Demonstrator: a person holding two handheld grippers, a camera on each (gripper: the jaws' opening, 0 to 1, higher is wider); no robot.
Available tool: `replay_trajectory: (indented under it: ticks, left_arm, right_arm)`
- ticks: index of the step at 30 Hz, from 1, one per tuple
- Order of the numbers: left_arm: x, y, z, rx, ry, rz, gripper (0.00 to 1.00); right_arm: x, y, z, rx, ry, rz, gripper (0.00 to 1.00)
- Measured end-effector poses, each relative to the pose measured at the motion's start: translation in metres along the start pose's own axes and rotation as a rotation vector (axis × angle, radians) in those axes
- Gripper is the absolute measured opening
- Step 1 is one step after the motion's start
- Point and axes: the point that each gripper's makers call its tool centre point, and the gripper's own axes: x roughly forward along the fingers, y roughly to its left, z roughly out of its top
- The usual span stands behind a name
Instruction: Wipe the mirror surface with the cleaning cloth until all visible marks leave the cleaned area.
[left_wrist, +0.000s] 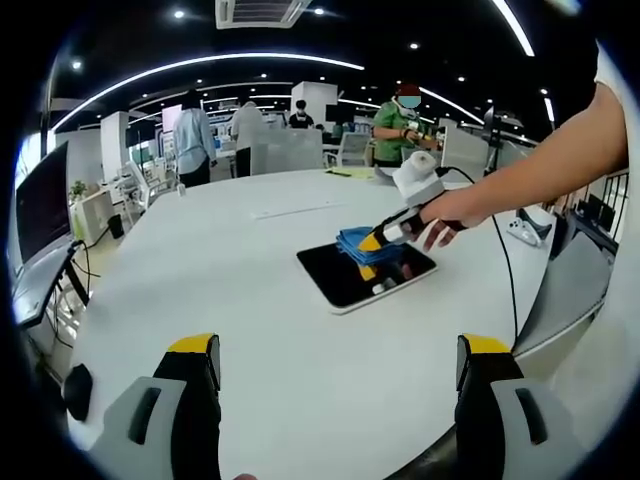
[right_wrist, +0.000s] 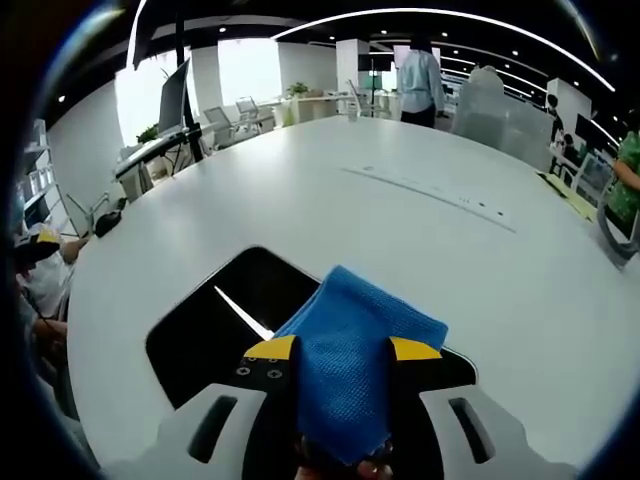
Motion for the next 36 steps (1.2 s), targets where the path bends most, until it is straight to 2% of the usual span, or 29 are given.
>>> replay_trajectory:
  ticks: [21,36]
  left_arm:
    - [-0.001,0.004,-0.002,-0.012,-0.003,0.011,0.99]
    - [0.005,0.002,-0.004,0.009,0.009,-0.01,0.99]
  right_arm:
    - [0.006,0.01,0.004,-0.007,-0.001,0.007,0.32]
    - [0.015,0.018,0.01,-0.006,0.005,0.008,0.32]
